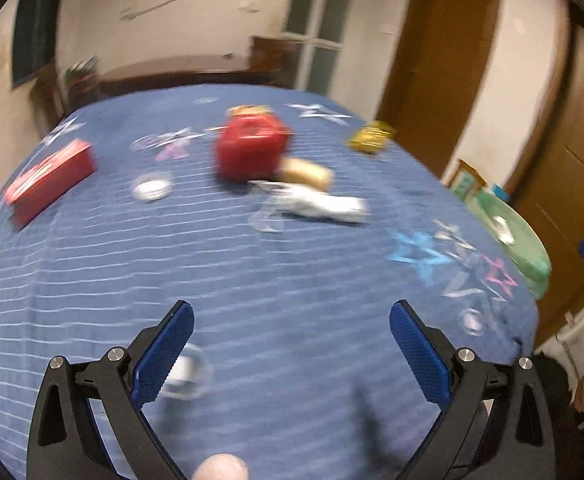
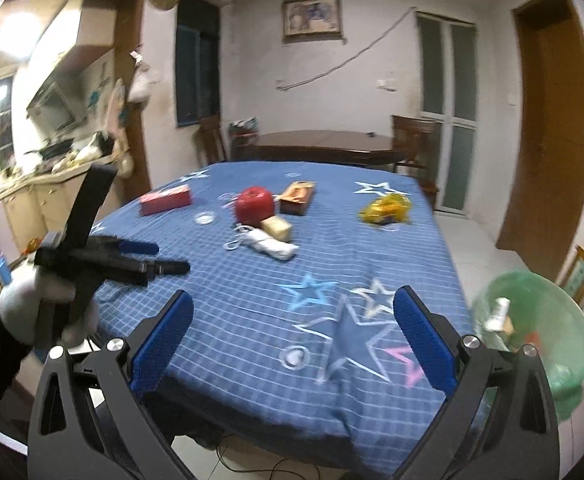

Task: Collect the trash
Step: 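Move both tools back over the table toward the remaining trash, then grasp the white cup lid with the left tool while the right tool grasps the white mask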

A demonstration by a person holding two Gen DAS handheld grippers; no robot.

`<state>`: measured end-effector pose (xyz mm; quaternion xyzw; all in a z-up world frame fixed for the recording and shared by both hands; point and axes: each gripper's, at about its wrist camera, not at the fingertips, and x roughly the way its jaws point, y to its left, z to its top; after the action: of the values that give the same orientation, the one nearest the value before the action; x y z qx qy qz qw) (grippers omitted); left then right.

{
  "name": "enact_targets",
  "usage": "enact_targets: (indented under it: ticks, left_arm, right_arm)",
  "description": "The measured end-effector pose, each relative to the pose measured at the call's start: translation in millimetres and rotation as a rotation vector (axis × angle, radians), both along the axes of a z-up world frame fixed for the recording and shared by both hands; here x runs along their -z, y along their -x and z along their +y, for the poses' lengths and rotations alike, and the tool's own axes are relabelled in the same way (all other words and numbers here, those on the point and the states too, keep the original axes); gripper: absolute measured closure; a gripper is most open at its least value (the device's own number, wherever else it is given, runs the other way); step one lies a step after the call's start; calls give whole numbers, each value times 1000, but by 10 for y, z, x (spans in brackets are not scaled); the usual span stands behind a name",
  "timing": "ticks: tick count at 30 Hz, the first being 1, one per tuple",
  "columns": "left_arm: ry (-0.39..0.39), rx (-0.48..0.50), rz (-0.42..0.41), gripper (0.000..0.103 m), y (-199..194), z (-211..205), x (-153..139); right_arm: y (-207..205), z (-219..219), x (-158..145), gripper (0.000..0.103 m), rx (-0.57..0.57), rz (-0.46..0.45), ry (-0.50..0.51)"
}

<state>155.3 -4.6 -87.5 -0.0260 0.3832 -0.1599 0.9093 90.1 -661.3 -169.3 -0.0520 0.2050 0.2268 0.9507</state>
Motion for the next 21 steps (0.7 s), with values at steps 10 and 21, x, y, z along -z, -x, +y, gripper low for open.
enact_targets:
  ticks: [10,21]
  left_arm:
    - [-127,-120,-3,5,-905,811,-186]
    - [-201,-79,65,13,-1653,782,85]
  right_arm:
    - [-395,414,44,6,-110,49,77]
    - [-1076,584,97,9,-164,127,132]
